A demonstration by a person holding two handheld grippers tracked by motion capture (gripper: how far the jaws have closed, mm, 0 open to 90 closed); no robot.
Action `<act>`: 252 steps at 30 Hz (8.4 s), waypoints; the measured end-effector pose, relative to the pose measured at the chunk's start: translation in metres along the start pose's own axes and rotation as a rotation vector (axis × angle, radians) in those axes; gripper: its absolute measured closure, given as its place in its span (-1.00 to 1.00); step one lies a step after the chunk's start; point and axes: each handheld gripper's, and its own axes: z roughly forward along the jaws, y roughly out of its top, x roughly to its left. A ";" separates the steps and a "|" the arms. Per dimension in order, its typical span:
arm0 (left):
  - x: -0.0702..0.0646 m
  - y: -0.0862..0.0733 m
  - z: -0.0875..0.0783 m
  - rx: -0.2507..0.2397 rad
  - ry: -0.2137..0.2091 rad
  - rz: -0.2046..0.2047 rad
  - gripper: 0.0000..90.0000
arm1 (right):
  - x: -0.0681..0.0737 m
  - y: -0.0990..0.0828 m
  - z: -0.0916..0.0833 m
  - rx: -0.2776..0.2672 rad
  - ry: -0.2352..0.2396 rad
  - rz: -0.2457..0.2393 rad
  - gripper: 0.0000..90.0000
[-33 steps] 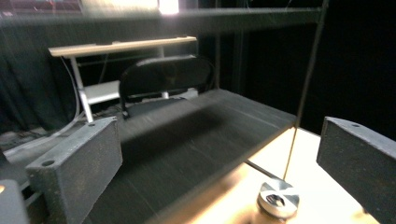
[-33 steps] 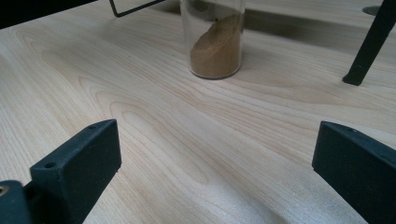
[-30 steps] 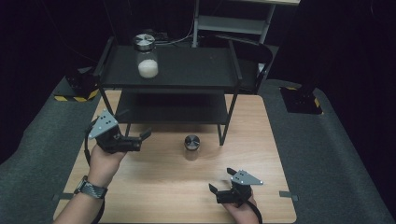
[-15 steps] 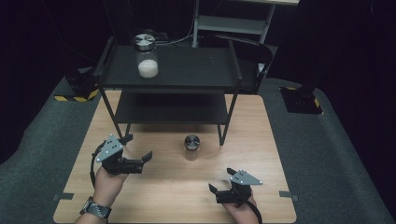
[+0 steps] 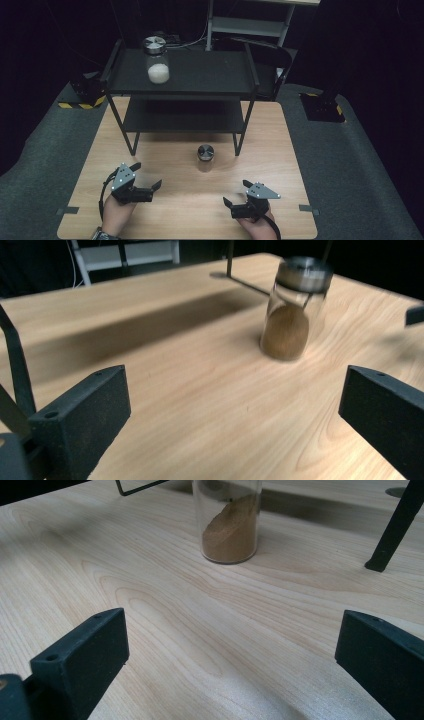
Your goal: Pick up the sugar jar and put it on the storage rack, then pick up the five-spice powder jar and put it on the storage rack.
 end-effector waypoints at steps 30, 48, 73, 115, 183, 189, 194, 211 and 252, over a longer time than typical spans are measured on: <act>-0.007 -0.021 0.008 0.090 0.010 0.046 -0.99 | 0.010 0.003 0.002 0.015 -0.045 -0.011 -0.99; -0.004 -0.019 0.008 0.104 -0.009 0.039 -0.99 | 0.007 0.001 0.001 0.003 -0.054 0.041 -0.99; -0.003 -0.023 0.004 0.086 -0.007 0.013 -0.99 | 0.011 0.000 -0.002 -0.045 -0.035 0.009 -0.95; -0.005 -0.018 0.008 0.114 0.000 0.012 -0.99 | 0.020 0.061 0.030 -0.094 0.012 -0.068 -0.95; -0.001 -0.020 0.007 0.102 -0.006 -0.017 -0.98 | 0.021 0.052 0.113 -0.194 -0.081 -0.038 -0.23; -0.001 -0.020 0.007 0.101 -0.007 -0.022 -0.98 | 0.021 0.051 0.113 -0.199 -0.084 -0.034 -0.22; 0.000 -0.020 0.007 0.102 -0.009 -0.024 -0.98 | 0.022 0.052 0.110 -0.216 -0.085 -0.040 -0.22; 0.000 -0.020 0.007 0.105 -0.008 -0.024 -0.98 | 0.028 0.058 0.077 -0.234 -0.073 -0.062 -0.22; 0.001 -0.019 0.007 0.107 -0.017 -0.022 -0.98 | 0.043 0.120 -0.025 -0.345 -0.106 -0.106 -0.22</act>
